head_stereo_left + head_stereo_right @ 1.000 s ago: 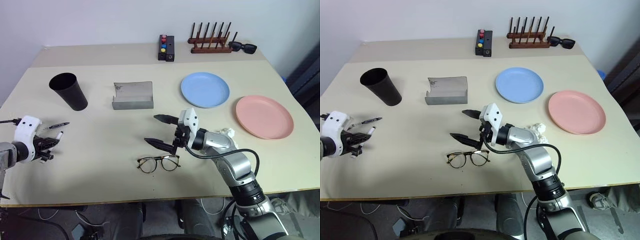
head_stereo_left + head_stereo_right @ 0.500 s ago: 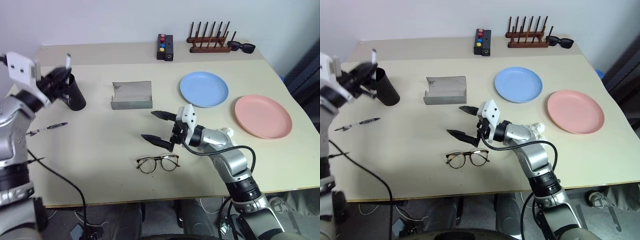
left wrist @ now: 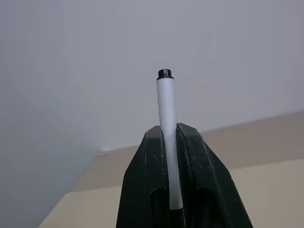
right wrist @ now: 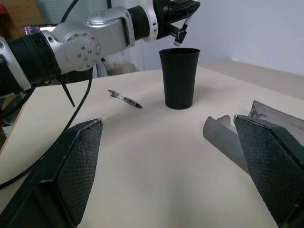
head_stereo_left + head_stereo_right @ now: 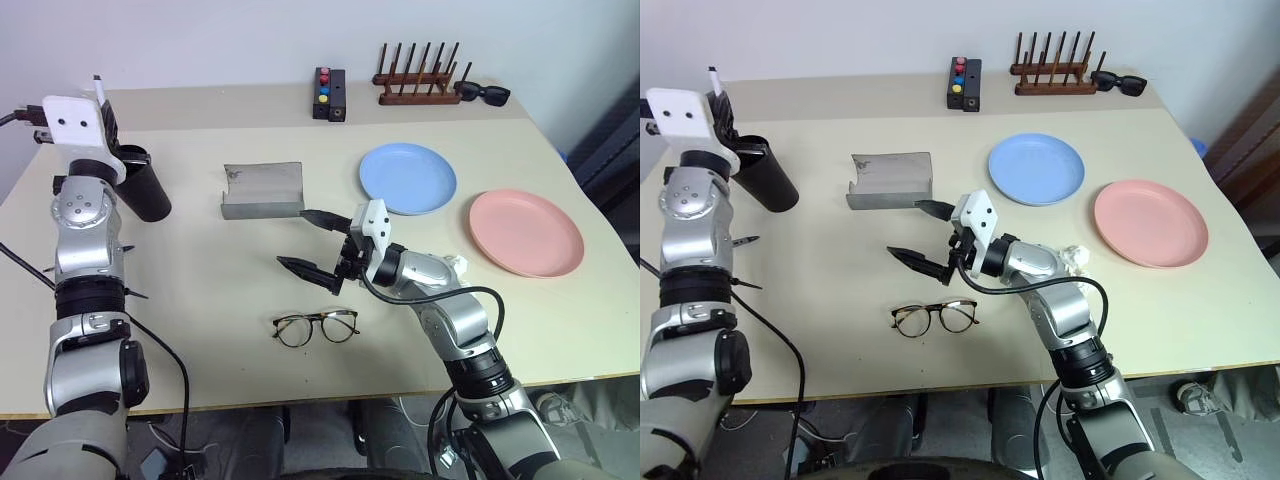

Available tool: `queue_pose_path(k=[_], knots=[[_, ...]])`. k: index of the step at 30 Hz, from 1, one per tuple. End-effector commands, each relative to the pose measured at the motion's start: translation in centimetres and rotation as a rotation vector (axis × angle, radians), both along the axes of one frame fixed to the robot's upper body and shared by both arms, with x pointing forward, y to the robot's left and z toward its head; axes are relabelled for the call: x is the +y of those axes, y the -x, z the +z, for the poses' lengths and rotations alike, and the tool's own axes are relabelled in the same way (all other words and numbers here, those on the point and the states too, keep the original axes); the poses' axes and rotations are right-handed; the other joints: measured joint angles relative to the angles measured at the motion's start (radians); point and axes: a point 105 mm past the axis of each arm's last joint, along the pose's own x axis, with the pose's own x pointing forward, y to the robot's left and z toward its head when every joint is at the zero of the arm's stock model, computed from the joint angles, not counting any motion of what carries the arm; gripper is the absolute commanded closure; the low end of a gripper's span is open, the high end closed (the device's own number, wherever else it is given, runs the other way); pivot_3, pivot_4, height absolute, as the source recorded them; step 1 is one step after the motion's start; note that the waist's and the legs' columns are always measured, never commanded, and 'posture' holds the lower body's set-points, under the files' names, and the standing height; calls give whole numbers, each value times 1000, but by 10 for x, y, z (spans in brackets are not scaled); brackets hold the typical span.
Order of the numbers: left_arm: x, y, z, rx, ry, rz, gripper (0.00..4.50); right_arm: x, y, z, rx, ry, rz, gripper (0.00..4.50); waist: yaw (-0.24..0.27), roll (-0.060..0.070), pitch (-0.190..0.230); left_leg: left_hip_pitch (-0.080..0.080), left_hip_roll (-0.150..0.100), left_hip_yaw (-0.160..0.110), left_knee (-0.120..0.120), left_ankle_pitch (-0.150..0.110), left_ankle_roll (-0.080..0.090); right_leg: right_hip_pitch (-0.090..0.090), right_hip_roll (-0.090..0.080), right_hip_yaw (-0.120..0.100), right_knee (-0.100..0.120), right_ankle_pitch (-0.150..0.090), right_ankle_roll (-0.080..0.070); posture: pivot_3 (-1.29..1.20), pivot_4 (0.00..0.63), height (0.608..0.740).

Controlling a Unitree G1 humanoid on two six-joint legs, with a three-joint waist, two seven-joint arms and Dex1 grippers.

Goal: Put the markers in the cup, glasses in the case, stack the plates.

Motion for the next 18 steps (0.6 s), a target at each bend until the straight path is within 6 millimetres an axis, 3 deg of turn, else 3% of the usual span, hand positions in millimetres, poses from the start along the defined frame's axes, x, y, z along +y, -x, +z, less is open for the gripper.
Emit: queue_pose_path(k=[1,18], knots=[[-1,3,17,-79,8,2,4471,1,4,9,-33,-29,7,0,0,0,0,0,0,0,0,0,0,0,0,0,0,0,0,0,150,740],[0,1,5,-58,57,12,4471,0,4,14,-42,-52,5,0,0,0,0,0,0,0,0,0,0,0,0,0,0,0,0,0,150,740]])
